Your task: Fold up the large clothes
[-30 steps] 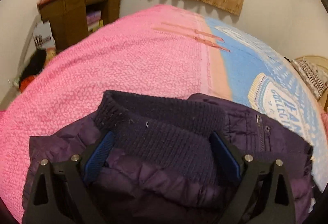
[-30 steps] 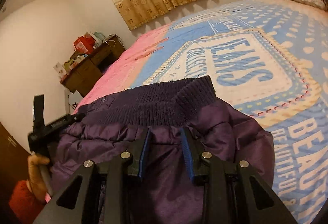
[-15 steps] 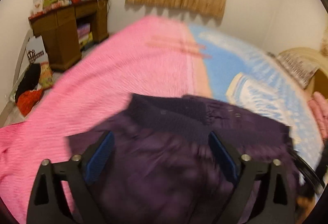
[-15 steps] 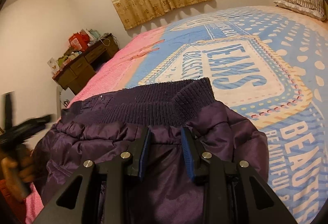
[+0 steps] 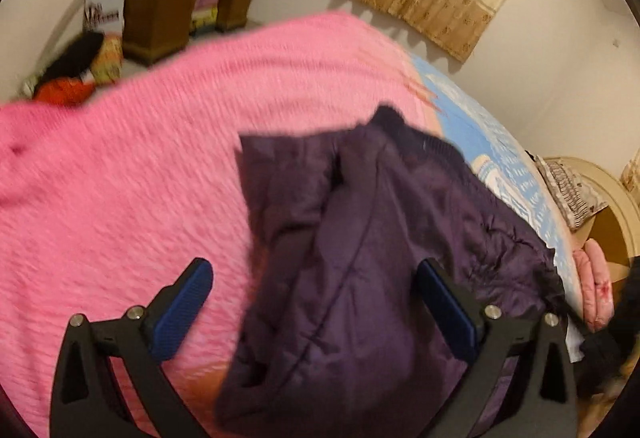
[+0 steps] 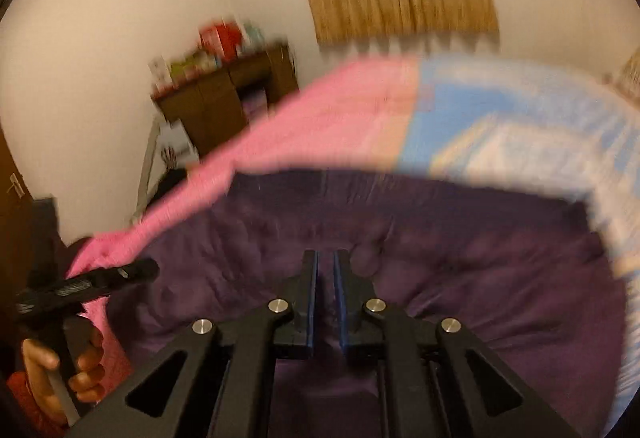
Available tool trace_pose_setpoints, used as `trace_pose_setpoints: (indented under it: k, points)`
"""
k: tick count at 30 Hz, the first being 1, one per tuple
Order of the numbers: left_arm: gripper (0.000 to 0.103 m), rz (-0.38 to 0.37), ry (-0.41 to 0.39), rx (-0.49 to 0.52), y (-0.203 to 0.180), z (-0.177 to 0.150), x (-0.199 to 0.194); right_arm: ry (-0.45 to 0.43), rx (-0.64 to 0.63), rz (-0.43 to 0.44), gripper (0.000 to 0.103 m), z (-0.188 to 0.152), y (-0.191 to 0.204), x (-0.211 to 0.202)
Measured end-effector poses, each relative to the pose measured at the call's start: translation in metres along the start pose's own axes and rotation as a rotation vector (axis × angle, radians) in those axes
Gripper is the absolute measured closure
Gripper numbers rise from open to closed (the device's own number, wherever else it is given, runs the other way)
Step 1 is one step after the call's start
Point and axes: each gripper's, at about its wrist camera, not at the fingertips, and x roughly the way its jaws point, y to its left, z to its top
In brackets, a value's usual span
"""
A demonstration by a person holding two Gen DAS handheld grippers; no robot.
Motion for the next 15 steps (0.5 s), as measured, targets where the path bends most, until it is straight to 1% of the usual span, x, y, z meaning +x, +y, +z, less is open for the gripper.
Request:
trace_pose_setpoints:
  k: [1, 2, 3, 5, 6, 11, 12, 13, 14, 15]
  points:
    - [0.000, -0.035, 0.028, -0.025, 0.004, -0.002, 0.006, 0.036, -0.005, -0.017, 0.097, -0.010, -0.003, 0.018]
    - [0.000, -0.057, 0.028, -0.057, 0.007, -0.003, 0.009, -0.005, -0.009, 0.013, 0.097, -0.021, -0.010, 0.025]
    - [0.000, -0.066, 0.003, -0.069, 0.008, -0.004, 0.007, -0.018, 0.026, 0.052, 0.097, -0.021, -0.018, 0.023]
    - [0.000, -0.061, -0.016, -0.028, 0.002, -0.005, 0.008, -0.014, 0.070, 0.094, 0.097, -0.020, -0.028, 0.022]
    - [0.000, -0.057, -0.026, -0.009, 0.000, -0.006, 0.009, -0.017, 0.070, 0.098, 0.097, -0.021, -0.028, 0.021]
    - [0.000, -0.076, -0.064, -0.027, -0.005, -0.010, 0.010, -0.026, 0.065, 0.097, 0.097, -0.023, -0.029, 0.021]
    - [0.002, -0.092, -0.068, -0.024, -0.006, -0.012, 0.010, -0.026, 0.066, 0.100, 0.097, -0.023, -0.030, 0.020]
    - [0.009, -0.110, -0.070, -0.019, -0.009, -0.011, 0.012, -0.027, 0.068, 0.103, 0.097, -0.023, -0.031, 0.019]
    - [0.023, -0.148, -0.067, -0.013, -0.012, -0.011, 0.013, -0.027, 0.071, 0.107, 0.097, -0.024, -0.033, 0.022]
    - [0.029, -0.151, -0.072, -0.016, -0.013, -0.011, 0.012, -0.028, 0.075, 0.113, 0.097, -0.025, -0.034, 0.021]
